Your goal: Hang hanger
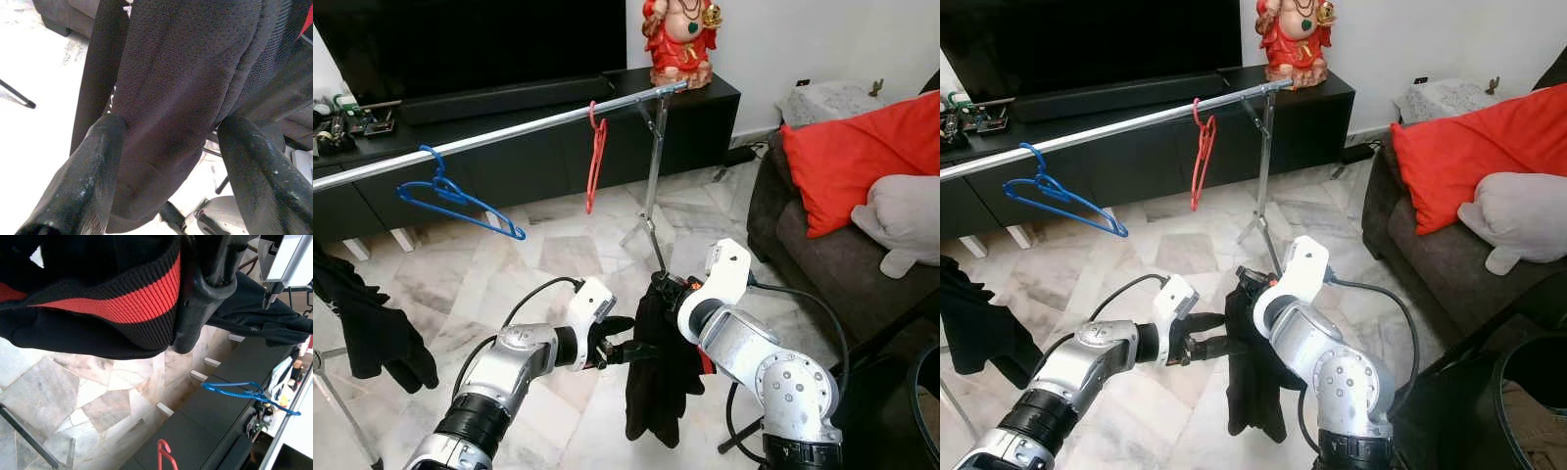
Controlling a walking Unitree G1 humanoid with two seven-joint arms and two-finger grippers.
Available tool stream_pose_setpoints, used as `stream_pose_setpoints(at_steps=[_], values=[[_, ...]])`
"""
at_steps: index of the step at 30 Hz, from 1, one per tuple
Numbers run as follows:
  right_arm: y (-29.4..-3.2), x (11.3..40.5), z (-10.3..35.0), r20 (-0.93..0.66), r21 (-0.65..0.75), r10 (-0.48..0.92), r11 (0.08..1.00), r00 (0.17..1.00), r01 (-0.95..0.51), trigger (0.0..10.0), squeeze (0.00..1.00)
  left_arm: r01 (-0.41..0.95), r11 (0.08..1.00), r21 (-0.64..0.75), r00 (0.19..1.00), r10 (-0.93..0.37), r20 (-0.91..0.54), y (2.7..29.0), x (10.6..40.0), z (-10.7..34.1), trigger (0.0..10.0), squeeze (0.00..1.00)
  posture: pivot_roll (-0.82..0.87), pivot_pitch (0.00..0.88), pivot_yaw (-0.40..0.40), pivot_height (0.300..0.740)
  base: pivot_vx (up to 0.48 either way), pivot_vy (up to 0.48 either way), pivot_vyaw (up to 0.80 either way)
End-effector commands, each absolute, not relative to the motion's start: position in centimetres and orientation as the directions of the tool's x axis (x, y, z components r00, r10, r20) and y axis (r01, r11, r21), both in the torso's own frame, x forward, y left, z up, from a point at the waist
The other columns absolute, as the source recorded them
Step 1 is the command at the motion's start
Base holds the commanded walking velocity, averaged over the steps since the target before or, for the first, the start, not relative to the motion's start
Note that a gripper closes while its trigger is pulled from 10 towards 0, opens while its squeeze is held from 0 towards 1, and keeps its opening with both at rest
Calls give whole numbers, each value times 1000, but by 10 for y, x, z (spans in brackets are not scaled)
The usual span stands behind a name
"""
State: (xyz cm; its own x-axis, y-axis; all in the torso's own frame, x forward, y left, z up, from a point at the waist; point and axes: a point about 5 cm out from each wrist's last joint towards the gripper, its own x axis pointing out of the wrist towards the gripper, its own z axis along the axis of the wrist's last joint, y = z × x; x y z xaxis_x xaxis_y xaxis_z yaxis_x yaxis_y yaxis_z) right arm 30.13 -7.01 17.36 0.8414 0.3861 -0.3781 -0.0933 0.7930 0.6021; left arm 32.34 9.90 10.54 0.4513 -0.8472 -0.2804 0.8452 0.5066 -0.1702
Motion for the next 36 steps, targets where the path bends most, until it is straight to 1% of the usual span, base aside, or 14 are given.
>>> stream_pose_setpoints(at_steps=[1, 14, 15, 16, 17, 20, 25, 28, 30, 31, 32, 33, 34, 36], values=[[-23, 298, 207, -253, 704, 528, 675, 811, -220, 10000, 0, 842, 517, -155, 461, -838, -293, 103, 325, 106, 10000, 0, -90, 139, 62, 740, 0, 0, 0], [-23, 298, 206, -256, 705, 527, 676, 810, -217, 10000, 0, 842, 516, -155, 460, -839, -291, 102, 325, 105, 10000, 0, -90, 139, 62, 740, 0, 0, 0], [-63, 313, 182, -341, 536, 328, 838, 881, -104, 10000, 0, 838, 535, -109, 464, -804, -373, 125, 318, 94, 10000, 0, -79, 133, 56, 740, 0, 0, 0], [-99, 321, 166, -376, 373, 164, 928, 912, -13, 10000, 0, 839, 541, -65, 460, -767, -448, 143, 310, 84, 10000, 0, -77, 130, 58, 740, 0, 0, 0], [-140, 327, 148, -398, 207, -5, 974, 917, 95, 10000, 0, 847, 531, 0, 443, -706, -552, 164, 299, 71, 10000, 0, -77, 130, 58, 740, 0, 0, 0], [-146, 327, 139, -417, 213, -25, 969, 909, 124, 10000, 0, 855, 519, 19, 433, -693, -577, 166, 295, 66, 10000, 0, -70, 127, 61, 740, 0, 0, 0], [-145, 330, 128, -424, 261, -14, 956, 905, 137, 10000, 0, 873, 487, -21, 400, -740, -541, 158, 292, 69, 10000, 0, -72, 123, 63, 740, 0, 0, 0], [-149, 332, 107, -449, 208, -27, 969, 893, 134, 10000, 0, 835, 548, 45, 478, -683, -553, 162, 302, 68, 10000, 0, -66, 119, 68, 740, 0, 0, 0], [-150, 332, 102, -459, 204, -28, 970, 888, 136, 10000, 0, 820, 569, 66, 505, -664, -552, 162, 305, 67, 10000, 0, -65, 118, 69, 740, 0, 0, 0], [-148, 329, 91, -488, 189, -13, 975, 873, 120, 10000, 0, 753, 650, 103, 596, -607, -526, 165, 313, 66, 10000, 0, -66, 118, 69, 740, 0, 0, 0], [-146, 327, 82, -511, 179, 7, 979, 860, 99, 10000, 0, 705, 699, 117, 648, -568, -508, 166, 318, 66, 10000, 0, -66, 116, 69, 740, 0, 0, 0], [-146, 327, 82, -511, 179, 7, 979, 860, 99, 10000, 0, 705, 699, 117, 648, -568, -508, 166, 318, 66, 10000, 0, -66, 116, 69, 740, 0, 0, 0], [-141, 321, 69, -546, 161, 54, 986, 836, 42, 10000, 0, 654, 745, 131, 699, -529, -482, 165, 322, 65, 10000, 0, -65, 118, 68, 740, 0, 0, 0], [-134, 318, 63, -560, 158, 107, 987, 822, -20, 10000, 0, 659, 740, 134, 703, -542, -461, 160, 322, 68, 10000, 0, -63, 119, 67, 740, 0, 0, 0]])
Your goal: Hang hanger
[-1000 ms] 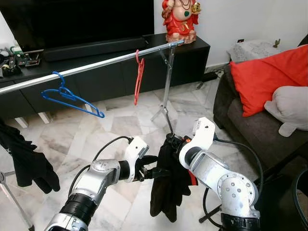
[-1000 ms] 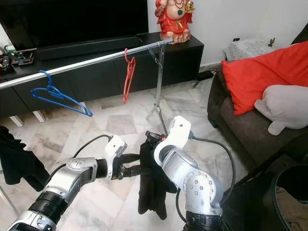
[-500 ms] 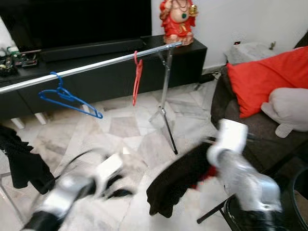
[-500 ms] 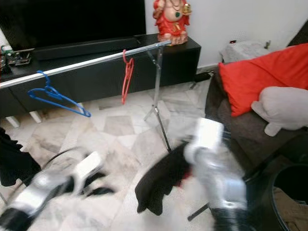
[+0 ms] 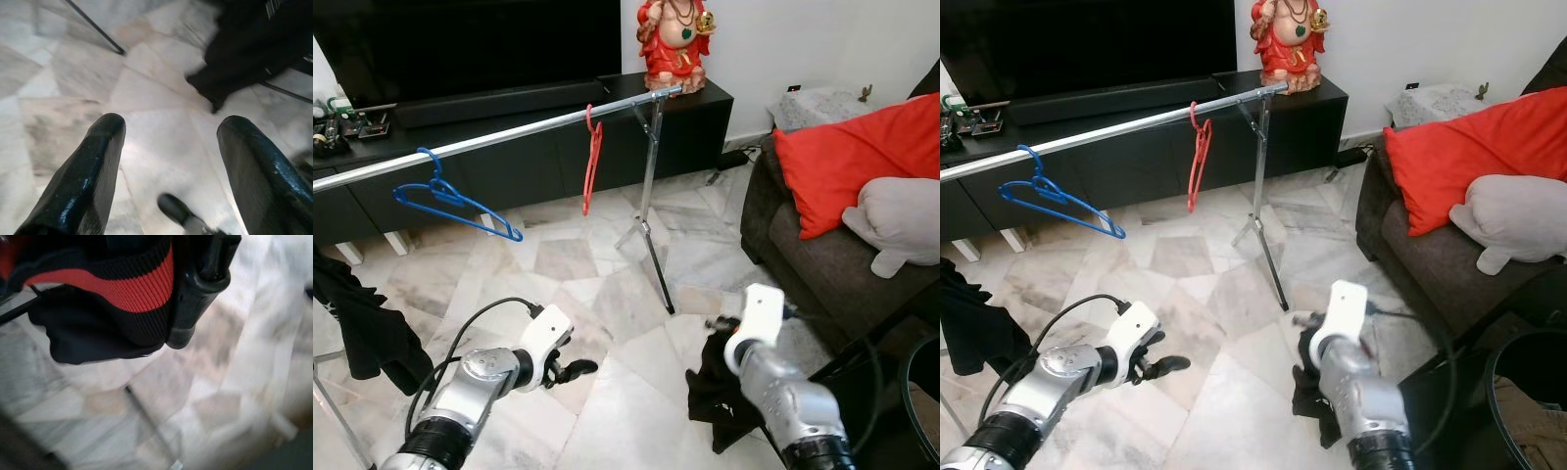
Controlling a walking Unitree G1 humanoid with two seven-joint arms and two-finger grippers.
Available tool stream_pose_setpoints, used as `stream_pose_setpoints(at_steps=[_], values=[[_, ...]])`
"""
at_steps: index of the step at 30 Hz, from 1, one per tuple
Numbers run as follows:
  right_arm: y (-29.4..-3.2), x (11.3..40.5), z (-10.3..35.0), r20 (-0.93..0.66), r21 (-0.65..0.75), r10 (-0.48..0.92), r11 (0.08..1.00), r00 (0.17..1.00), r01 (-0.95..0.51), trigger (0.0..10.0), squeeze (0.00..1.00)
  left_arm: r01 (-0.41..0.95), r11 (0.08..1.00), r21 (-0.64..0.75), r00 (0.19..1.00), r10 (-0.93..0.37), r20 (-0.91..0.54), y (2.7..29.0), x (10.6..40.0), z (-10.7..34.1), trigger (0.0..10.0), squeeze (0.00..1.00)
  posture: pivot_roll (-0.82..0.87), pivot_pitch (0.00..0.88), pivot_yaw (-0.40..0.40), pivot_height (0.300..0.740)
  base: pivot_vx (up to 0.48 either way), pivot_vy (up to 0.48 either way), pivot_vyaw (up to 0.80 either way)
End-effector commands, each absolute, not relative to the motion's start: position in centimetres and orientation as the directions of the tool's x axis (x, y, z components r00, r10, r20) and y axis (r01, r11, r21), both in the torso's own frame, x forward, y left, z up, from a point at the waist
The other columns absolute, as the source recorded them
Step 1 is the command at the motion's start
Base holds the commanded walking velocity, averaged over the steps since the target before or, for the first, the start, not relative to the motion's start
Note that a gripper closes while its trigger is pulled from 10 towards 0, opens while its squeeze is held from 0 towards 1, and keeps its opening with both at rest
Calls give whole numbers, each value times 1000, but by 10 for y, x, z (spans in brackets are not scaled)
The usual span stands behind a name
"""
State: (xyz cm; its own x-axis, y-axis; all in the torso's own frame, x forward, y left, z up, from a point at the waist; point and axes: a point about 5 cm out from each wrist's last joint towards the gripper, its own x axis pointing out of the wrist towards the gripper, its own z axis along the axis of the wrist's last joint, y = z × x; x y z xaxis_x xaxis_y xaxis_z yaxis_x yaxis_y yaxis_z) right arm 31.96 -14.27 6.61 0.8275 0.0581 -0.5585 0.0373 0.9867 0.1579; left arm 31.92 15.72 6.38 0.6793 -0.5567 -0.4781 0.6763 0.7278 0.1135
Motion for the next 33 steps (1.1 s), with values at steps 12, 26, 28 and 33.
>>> stream_pose_setpoints(at_steps=[12, 26, 28, 33], values=[[-117, 313, 106, -458, -57, 440, 852, 772, -520, 10000, 0, 875, 480, 60, 444, -748, -493, 143, 310, 74, 10000, 0, -72, 123, 61, 740, 0, 0, 0], [-99, 289, 152, -373, -26, 600, 756, 708, -654, 10000, 0, 924, 382, 6, 355, -851, -387, 121, 314, 99, 10000, 0, -92, 119, 54, 740, 0, 0, 0], [-95, 284, 157, -361, 0, 623, 743, 693, -669, 10000, 0, 932, 362, 30, 347, -863, -366, 112, 315, 107, 10000, 0, -95, 118, 56, 740, 0, 0, 0], [-93, 281, 156, -370, 6, 624, 743, 688, -670, 10000, 0, 928, 372, 36, 362, -871, -332, 106, 319, 112, 10000, 0, -97, 109, 56, 740, 0, 0, 0]])
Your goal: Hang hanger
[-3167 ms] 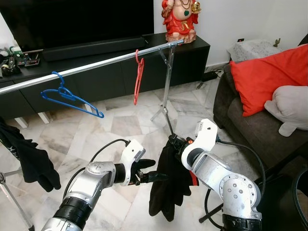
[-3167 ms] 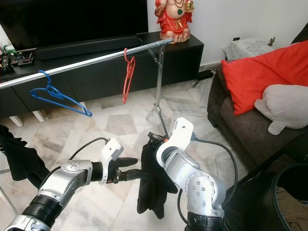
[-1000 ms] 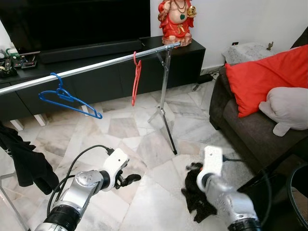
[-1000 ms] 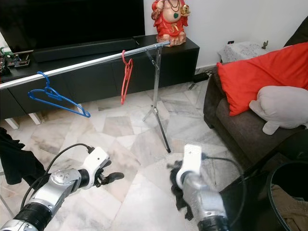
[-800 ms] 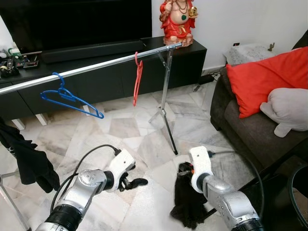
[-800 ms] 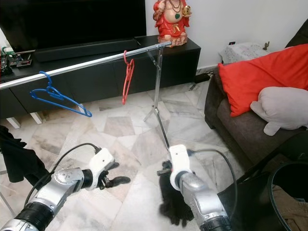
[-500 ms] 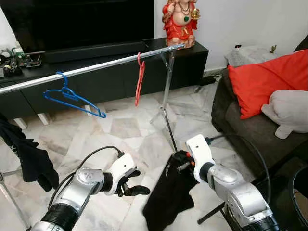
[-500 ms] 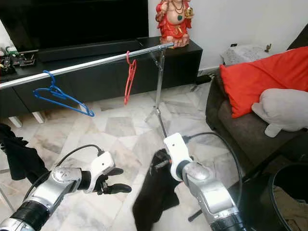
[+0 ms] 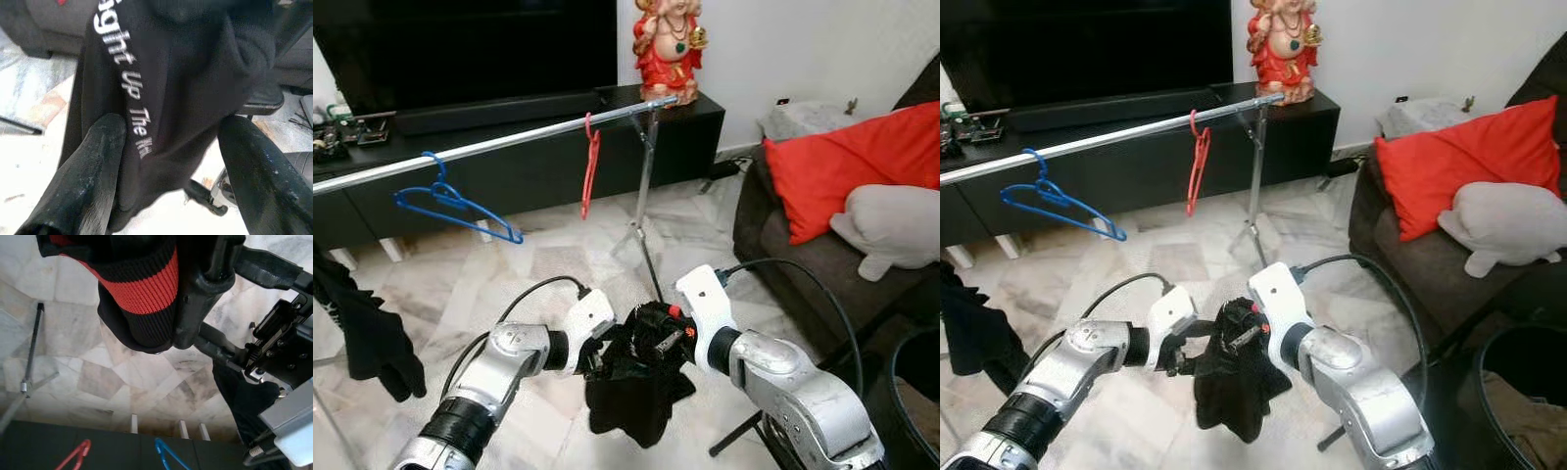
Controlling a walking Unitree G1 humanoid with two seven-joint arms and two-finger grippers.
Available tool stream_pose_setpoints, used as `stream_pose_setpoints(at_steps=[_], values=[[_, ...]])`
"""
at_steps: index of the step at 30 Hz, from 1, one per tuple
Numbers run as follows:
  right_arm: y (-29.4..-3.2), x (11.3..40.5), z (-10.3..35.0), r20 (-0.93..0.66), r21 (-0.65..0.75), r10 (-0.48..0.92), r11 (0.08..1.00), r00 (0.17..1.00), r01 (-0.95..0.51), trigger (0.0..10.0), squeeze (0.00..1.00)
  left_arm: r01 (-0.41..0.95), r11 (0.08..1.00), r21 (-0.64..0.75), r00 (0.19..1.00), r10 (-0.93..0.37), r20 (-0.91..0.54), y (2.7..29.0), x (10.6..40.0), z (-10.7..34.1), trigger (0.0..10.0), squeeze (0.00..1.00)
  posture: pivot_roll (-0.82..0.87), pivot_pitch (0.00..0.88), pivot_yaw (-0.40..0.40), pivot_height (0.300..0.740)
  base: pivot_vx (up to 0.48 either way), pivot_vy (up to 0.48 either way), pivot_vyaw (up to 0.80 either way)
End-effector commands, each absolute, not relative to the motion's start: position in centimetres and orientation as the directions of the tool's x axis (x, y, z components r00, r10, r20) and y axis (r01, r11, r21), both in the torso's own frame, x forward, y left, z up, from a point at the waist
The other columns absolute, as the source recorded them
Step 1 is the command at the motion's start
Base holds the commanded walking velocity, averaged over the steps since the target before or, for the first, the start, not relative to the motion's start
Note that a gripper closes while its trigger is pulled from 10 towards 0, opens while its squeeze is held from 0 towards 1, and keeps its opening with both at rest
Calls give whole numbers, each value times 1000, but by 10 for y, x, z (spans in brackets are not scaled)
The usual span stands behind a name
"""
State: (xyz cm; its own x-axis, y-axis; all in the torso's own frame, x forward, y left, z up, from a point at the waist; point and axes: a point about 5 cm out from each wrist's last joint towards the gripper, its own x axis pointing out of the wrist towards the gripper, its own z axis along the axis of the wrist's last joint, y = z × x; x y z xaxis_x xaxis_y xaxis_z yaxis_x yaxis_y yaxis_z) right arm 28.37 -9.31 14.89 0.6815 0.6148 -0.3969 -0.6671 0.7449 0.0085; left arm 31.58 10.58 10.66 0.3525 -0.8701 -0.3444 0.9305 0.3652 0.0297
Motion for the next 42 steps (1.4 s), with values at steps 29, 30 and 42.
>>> stream_pose_setpoints(at_steps=[29, 30, 42], values=[[-100, 304, 164, -320, 127, 470, 881, 822, -455, 10000, 0, 943, 332, -37, 302, -895, -329, 102, 305, 118, 10000, 0, -80, 109, 45, 740, 0, 0, 0], [-100, 304, 164, -320, 127, 470, 881, 822, -455, 10000, 0, 943, 332, -37, 302, -895, -329, 102, 305, 118, 10000, 0, -80, 109, 45, 740, 0, 0, 0], [-85, 301, 185, -264, 194, 549, 836, 793, -514, 10000, 0, 908, 416, -43, 384, -871, -305, 89, 312, 114, 10000, 0, -102, 125, 25, 740, 0, 0, 0]])
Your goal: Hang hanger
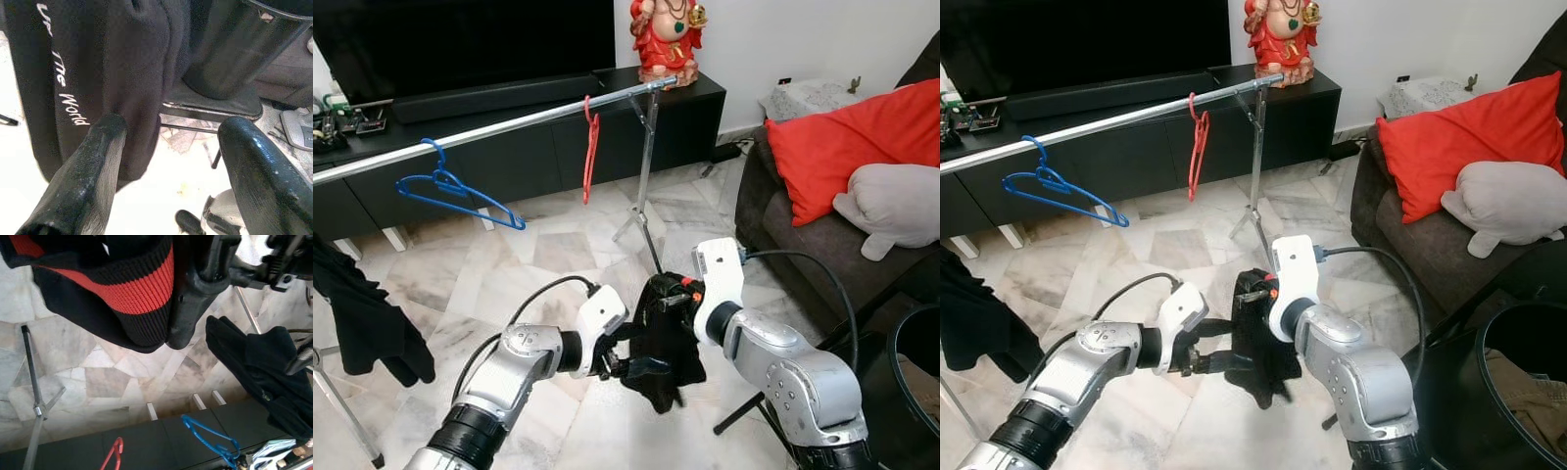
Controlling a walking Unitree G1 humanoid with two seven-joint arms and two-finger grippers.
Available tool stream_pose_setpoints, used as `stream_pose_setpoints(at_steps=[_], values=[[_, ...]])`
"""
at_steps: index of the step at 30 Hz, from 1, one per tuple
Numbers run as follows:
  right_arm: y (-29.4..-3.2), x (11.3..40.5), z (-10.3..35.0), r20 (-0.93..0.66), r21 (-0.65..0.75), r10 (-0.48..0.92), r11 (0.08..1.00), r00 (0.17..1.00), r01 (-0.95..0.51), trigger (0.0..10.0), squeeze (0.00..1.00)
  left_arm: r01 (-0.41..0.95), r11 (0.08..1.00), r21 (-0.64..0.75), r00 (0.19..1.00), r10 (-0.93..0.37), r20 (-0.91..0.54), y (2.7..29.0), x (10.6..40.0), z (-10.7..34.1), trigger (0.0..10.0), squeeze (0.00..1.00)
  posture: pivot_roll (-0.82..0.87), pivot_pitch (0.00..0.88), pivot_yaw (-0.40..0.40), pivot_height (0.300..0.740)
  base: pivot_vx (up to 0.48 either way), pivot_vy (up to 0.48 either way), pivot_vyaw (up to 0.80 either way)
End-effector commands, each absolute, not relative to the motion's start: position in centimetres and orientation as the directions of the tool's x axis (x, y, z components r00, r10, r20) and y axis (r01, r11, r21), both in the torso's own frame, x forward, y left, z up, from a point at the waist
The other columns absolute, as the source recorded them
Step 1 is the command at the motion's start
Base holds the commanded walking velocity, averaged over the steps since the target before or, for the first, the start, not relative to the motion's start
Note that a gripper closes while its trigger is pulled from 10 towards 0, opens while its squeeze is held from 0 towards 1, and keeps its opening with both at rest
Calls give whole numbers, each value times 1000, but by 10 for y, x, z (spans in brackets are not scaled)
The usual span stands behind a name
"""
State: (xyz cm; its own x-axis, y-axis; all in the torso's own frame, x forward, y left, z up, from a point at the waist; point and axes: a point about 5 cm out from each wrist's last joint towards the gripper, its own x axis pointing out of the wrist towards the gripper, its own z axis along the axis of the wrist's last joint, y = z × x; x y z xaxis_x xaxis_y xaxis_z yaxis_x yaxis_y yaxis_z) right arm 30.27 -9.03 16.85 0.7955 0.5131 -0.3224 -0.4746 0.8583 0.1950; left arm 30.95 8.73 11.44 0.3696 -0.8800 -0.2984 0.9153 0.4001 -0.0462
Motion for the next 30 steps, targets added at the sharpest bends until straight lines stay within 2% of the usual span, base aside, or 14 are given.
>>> stream_pose_setpoints(at_steps=[1, 8, 14, 22, 23, 24, 25, 30], values=[[-84, 299, 186, -264, 197, 551, 834, 792, -515, 10000, 0, 898, 439, -35, 408, -860, -306, 88, 314, 113, 10000, 0, -109, 124, 23, 740, 0, 0, 0], [-79, 294, 189, -270, 220, 580, 814, 769, -537, 10000, 0, 841, 542, -10, 516, -807, -288, 86, 322, 112, 10000, 0, -104, 124, -3, 740, 0, 0, 0], [-67, 292, 193, -266, 231, 620, 784, 738, -576, 10000, 0, 869, 492, -49, 462, -845, -270, 80, 314, 109, 10000, 0, -103, 112, -14, 740, 0, 0, 0], [-54, 287, 198, -251, 247, 664, 748, 705, -617, 10000, 0, 856, 516, -41, 490, -833, -256, 77, 319, 109, 10000, 0, -103, 101, -21, 740, 0, 0, 0], [-54, 287, 198, -252, 246, 663, 749, 705, -616, 10000, 0, 858, 512, -45, 486, -836, -255, 76, 319, 109, 2706, 0, -103, 101, -21, 740, 0, 0, 0], [-54, 287, 197, -253, 245, 660, 751, 707, -613, 10000, 0, 859, 511, -45, 484, -837, -255, 76, 319, 109, 2706, 0, -106, 104, -20, 740, 0, 0, 0], [-55, 288, 197, -254, 246, 655, 756, 712, -607, 10000, 0, 860, 507, -46, 481, -839, -253, 77, 319, 109, 0, 0, -108, 107, -17, 740, 0, 0, 0], [-57, 289, 197, -256, 249, 640, 768, 725, -590, 10000, 0, 864, 502, -39, 477, -841, -257, 80, 319, 110, 0, 0, -109, 111, -12, 740, 0, 0, 0]])
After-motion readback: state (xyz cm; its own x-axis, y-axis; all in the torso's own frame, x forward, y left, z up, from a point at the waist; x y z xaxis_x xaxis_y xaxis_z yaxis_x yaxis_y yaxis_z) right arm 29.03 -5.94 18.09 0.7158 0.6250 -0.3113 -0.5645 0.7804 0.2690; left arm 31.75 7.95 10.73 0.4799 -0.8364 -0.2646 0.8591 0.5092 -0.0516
